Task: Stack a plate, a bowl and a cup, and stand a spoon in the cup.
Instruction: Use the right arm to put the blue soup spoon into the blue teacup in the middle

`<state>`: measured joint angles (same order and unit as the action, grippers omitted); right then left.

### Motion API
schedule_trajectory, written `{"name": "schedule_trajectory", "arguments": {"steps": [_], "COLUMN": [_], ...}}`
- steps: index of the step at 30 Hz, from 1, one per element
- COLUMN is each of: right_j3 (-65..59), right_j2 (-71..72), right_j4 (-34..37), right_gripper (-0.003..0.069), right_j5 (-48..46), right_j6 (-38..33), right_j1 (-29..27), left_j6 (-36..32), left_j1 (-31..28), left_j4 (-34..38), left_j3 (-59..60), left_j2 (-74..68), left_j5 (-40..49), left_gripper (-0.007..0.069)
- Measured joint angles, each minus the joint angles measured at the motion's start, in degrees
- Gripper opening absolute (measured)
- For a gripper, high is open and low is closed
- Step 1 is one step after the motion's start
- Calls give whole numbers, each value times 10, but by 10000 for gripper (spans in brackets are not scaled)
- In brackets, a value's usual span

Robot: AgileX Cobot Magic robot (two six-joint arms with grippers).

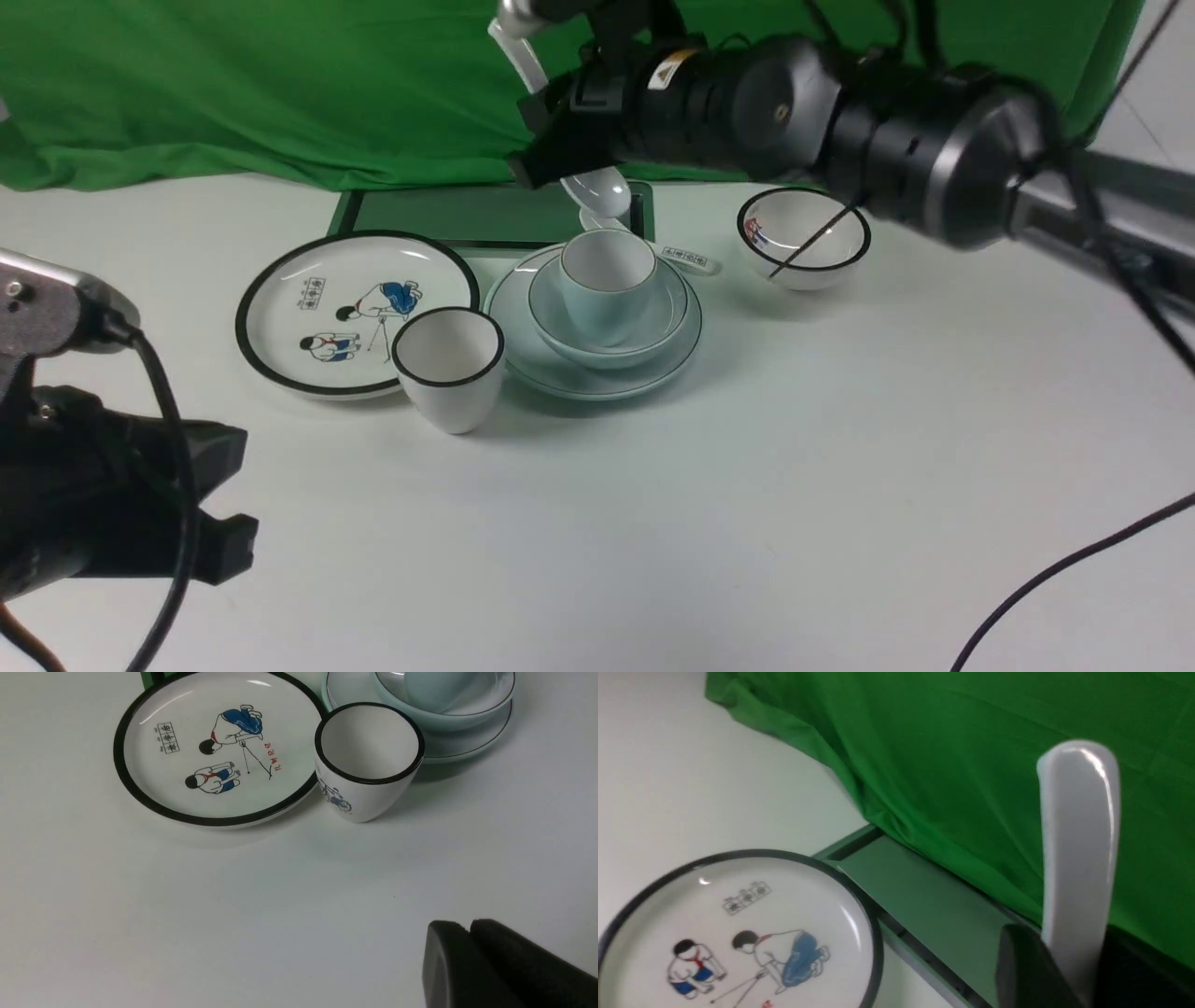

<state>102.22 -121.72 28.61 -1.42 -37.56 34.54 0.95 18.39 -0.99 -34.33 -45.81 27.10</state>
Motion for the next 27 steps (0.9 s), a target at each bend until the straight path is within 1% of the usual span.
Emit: {"name": "schedule_trajectory", "arguments": {"steps": [4,10,12,14,16,17,19,22,23,25,26,27], "right_j3": [-3,-4,-4,-4,-4,-4,-4,-4,-4,-4,-4,-4], "right_j2": [-38,-48,-46,-39,-22,-10,19,78,110,159,187,208], "right_j4": [3,4,3,-2,-9,-17,-38,-101,-135,-187,-220,-236], "right_gripper": [193,196,220,261,283,280,246,150,107,52,32,24], "right_j5": [22,6,-5,-32,-64,-82,-116,-177,-206,-253,-289,-309], "right_j6": [14,27,29,30,30,30,32,40,54,85,106,124], "right_j1": [-1,-2,-3,-5,-5,-6,-7,-8,-8,-8,-8,-8], "left_j6": [0,-1,-17,-37,-47,-50,-53,-54,-54,-56,-56,-56], "left_j1": [0,0,0,0,0,0,0,0,0,0,0,0], "left_j4": [6,10,10,10,10,10,10,10,10,10,10,10], "left_j3": [0,0,-1,-2,-4,-5,-5,8,25,52,74,90], "left_j2": [0,0,4,21,56,73,120,189,216,255,274,290], "left_j5": [4,7,16,28,30,27,16,-18,-44,-74,-98,-113], "left_gripper": [-8,-8,-8,-8,-8,-8,-8,-8,-8,-8,-8,-8]}}
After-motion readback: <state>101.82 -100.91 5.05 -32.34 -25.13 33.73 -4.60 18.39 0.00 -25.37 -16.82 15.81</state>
